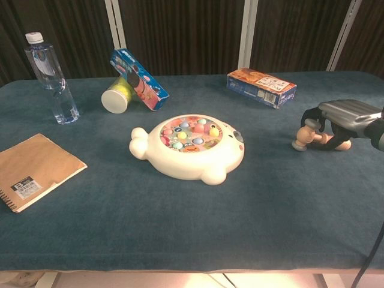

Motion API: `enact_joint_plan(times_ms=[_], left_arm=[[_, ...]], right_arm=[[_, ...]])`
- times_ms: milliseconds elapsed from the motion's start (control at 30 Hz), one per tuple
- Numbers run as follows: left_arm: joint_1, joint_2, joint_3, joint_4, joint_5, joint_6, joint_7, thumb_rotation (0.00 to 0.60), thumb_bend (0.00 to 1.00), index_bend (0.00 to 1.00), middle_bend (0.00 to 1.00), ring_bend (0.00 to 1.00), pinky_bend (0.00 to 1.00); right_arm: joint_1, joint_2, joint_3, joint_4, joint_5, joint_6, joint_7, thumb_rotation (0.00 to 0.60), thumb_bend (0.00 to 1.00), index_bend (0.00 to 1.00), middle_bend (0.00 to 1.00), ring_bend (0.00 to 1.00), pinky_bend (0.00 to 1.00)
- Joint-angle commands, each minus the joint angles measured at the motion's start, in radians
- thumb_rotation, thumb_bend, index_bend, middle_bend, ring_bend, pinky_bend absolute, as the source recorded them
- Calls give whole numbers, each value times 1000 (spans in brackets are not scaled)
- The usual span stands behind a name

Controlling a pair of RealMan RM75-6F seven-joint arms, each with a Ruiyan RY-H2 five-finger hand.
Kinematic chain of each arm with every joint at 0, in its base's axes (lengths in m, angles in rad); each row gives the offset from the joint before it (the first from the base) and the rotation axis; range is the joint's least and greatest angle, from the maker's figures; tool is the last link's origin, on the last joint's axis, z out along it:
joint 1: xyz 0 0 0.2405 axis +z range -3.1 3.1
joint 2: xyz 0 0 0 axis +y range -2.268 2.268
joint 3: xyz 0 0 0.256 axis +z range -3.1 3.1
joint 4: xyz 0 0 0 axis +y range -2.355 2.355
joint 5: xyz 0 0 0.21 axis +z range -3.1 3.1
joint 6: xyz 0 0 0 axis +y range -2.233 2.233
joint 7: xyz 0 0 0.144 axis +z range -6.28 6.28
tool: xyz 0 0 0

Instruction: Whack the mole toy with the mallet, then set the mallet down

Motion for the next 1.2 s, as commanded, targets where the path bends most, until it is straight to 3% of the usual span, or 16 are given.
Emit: enact_joint_plan(times_ms=[33,833,1000,1200], left_arm=[[0,0,0,0,0,1,-1,600,95,46,0,0,51],[2,-1,1,0,3,4,0,600,94,46,0,0,51],[5,1,1,0,5,9,-2,600,94,46,0,0,51],[8,3,1,-2,5,13,-5,600,94,46,0,0,51]], right_arm=[[0,-1,0,1,-1,4,-4,600,254,404,458,382,522],[-38,29,5,-39,-1,60,-21,600,124,272,421,349,521],[-77,77,-4,-113,-11,121,-42,600,106,204,380,308,488],[-200,215,-31,-324,-48,340,-89,600,99,98,273,194,328]])
